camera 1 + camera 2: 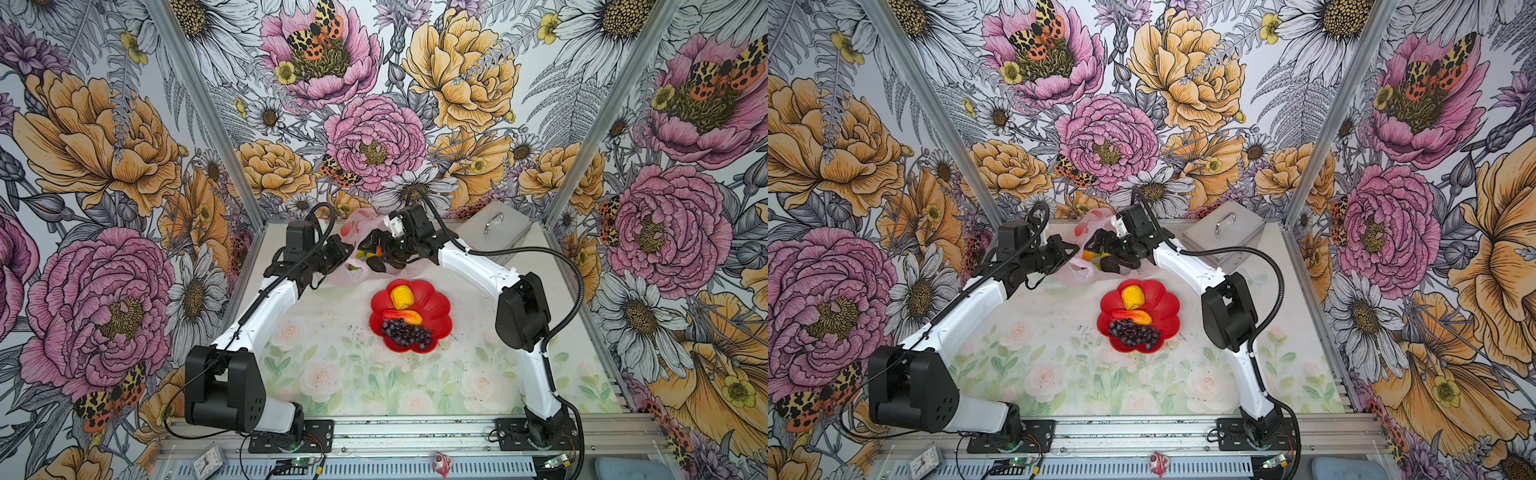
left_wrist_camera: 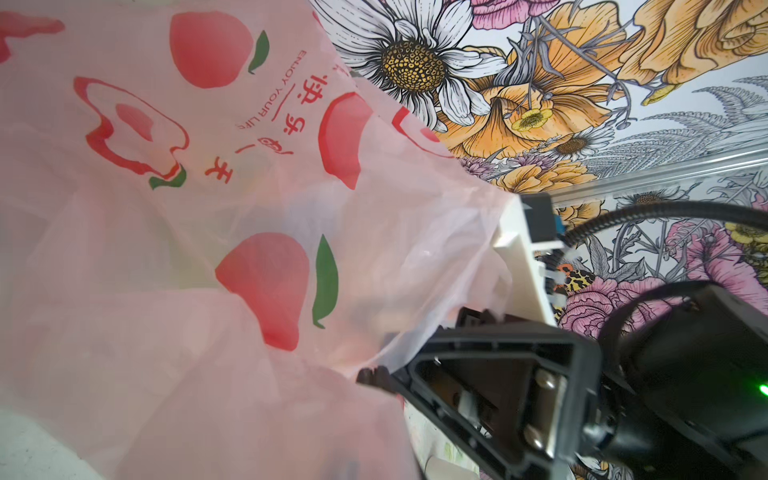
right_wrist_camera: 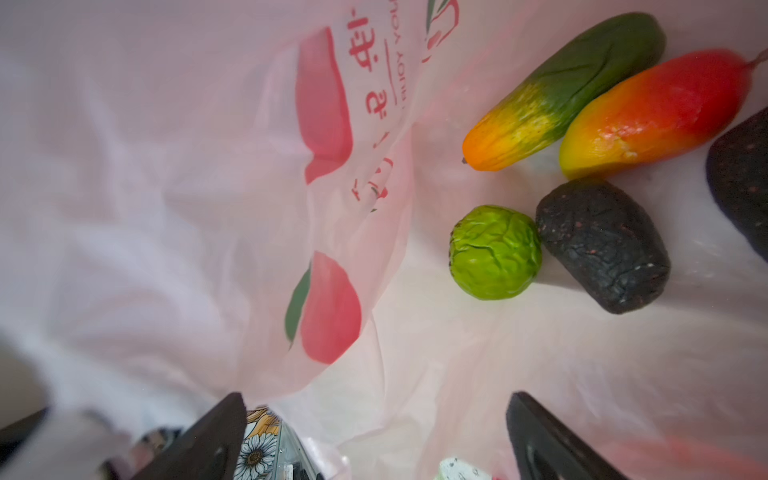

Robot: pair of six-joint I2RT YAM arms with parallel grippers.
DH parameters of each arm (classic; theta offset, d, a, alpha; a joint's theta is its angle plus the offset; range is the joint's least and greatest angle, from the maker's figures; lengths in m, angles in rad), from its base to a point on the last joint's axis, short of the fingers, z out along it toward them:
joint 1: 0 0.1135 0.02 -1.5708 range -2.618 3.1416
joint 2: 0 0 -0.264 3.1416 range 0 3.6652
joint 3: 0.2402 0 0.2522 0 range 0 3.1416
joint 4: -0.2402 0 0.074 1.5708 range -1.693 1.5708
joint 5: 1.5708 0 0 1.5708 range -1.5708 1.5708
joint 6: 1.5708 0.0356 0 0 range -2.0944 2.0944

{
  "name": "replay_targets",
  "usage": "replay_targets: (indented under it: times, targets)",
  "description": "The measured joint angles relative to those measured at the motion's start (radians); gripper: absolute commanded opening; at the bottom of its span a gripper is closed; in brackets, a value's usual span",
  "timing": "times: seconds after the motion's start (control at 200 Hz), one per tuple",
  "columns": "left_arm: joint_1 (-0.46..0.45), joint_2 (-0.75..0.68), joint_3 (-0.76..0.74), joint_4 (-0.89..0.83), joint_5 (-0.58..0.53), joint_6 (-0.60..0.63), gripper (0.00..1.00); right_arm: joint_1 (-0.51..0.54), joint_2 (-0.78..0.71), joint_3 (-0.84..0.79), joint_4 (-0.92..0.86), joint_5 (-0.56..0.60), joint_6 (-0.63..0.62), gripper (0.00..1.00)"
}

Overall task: Place the fruits into the plastic bag
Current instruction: 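Withdraw the right gripper from the bag back over the red bowl, then lower the right gripper onto the yellow lemon and grasp it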

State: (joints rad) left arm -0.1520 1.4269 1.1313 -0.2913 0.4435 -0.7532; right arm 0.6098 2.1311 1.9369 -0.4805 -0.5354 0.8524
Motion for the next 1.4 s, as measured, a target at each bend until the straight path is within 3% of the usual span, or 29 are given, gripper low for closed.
replay_targets:
  times: [0.36, 0.55, 0.901, 1.401]
  targets:
    - [0.002, -0.051, -0.043, 0.004, 0.0, -0.007, 0.0, 0.051, -0.416, -0.449, 0.017, 0.227, -0.187, 0.99]
    - [0.02, -0.128, -0.089, 0.0, 0.0, -0.006, 0.0, 0.047, -0.537, -0.602, -0.001, 0.28, -0.224, 0.9]
    - [0.026, -0.221, -0.141, -0.036, 0.0, -0.003, 0.0, 0.066, -0.468, -0.646, -0.187, 0.36, -0.258, 0.88]
    - [0.026, -0.253, -0.183, -0.055, 0.0, -0.007, 0.0, 0.072, -0.116, -0.306, -0.285, 0.429, -0.339, 0.85]
